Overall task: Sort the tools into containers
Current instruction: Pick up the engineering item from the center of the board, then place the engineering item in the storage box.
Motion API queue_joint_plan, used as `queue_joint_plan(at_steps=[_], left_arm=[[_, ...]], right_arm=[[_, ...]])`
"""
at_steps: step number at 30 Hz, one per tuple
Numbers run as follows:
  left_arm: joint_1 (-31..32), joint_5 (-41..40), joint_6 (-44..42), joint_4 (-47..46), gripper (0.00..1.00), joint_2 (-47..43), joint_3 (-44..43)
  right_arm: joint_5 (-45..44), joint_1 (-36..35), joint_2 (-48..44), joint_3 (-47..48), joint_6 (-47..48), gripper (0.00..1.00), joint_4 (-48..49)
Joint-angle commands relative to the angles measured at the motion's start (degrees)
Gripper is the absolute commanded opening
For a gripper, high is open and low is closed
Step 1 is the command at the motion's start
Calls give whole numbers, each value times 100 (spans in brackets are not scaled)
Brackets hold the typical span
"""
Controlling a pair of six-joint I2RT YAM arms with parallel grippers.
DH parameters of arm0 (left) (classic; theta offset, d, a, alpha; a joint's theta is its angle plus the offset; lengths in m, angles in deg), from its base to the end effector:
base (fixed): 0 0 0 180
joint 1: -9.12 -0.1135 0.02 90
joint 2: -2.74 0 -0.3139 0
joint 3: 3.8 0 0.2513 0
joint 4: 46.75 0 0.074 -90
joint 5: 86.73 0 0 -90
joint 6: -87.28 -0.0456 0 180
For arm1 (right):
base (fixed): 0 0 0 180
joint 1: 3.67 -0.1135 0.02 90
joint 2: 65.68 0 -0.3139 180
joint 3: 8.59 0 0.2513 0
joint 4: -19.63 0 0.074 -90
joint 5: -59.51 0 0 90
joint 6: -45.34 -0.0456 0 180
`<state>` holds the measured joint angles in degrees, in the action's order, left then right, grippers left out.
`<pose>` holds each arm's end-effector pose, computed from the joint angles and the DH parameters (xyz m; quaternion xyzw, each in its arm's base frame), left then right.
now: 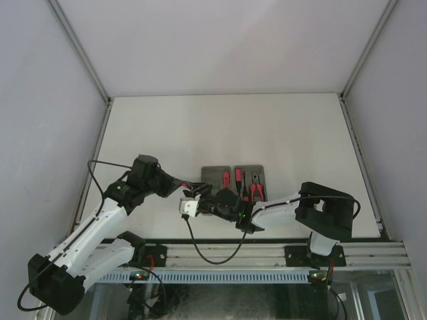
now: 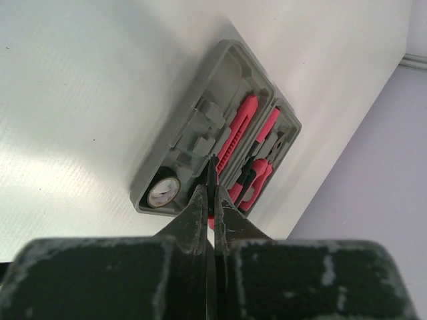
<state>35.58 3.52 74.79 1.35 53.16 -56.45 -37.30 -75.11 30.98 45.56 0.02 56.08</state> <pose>0.1381 -0.0690 0.2794 -0.3986 0.8367 -0.2972 0.2298 0.1198 0.3398 0.2429 -0.6088 0.4263 0.1115 0.6597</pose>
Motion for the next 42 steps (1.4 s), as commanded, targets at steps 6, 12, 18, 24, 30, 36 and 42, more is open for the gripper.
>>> queue_joint_plan(at_steps=[6, 12, 18, 24, 30, 36, 42], left_arm=[[27, -19, 132, -36, 0, -230, -248], [26, -1, 132, -53, 0, -226, -248], [29, 76, 132, -147, 0, -212, -199], [29, 273, 132, -387, 0, -179, -76], [10, 668, -50, -683, 40, -79, -28], [-53, 544, -443, -566, 64, -363, -191], [-162, -60, -1182, -74, 75, -782, -504]], right_arm=[[-511, -78, 244, 278, 113, 26, -2], [-715, -107, 382, 277, 260, 24, 63], [-972, -116, 440, 342, 319, 11, 208], [-1099, -125, 420, 384, 277, 0, 318], [-1147, -133, 334, 404, 163, 0, 123], [-1134, -77, 10, 290, -225, 0, -298], [-811, 108, -665, 65, -1149, 0, -1013]])
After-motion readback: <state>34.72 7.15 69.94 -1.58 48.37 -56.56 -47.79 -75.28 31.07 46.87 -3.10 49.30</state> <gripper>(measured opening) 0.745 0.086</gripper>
